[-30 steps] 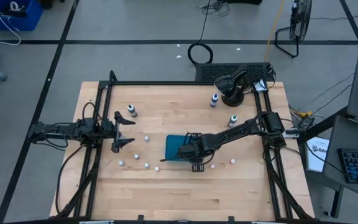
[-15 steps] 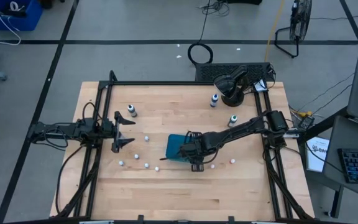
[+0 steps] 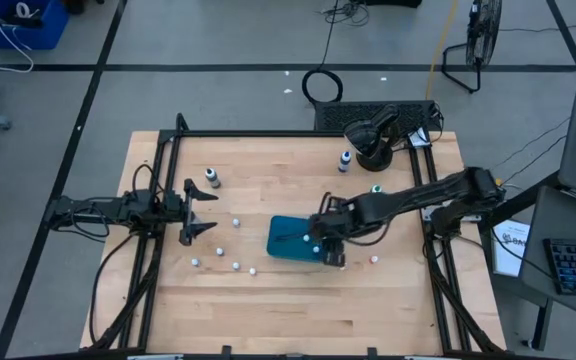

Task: Pick & Place food coloring
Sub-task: Put the small black food coloring bottle into the blue bin

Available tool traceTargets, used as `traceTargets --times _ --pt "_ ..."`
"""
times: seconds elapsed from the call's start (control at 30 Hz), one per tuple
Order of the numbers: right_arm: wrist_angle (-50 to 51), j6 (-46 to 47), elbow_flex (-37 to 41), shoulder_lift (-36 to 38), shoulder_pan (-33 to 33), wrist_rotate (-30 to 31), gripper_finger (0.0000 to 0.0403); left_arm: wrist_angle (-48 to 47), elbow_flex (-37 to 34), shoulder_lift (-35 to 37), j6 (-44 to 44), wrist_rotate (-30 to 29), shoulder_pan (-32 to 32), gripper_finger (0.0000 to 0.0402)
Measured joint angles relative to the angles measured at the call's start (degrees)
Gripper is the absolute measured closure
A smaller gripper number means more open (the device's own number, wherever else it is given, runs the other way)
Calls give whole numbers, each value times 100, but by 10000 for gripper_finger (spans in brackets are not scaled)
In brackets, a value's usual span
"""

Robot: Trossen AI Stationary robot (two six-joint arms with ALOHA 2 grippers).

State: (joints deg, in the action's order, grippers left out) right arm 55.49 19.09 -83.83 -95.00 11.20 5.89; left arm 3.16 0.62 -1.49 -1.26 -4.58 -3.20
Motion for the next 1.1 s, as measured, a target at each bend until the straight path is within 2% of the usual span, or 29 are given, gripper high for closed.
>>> traceTargets --times 0.2,0.47,0.8,1.1 --pt "489 441 188 577 4 296 226 0 0 1 0 -2 2 36" --pt "513 458 1398 1026 -204 608 227 0 0 1 0 -2 0 36" --pt "-323 523 2569 1047 -794 590 227 2 0 0 0 0 2 36" --pt "-753 381 3064 1047 -1126 584 230 2 0 -1 0 -1 2 36"
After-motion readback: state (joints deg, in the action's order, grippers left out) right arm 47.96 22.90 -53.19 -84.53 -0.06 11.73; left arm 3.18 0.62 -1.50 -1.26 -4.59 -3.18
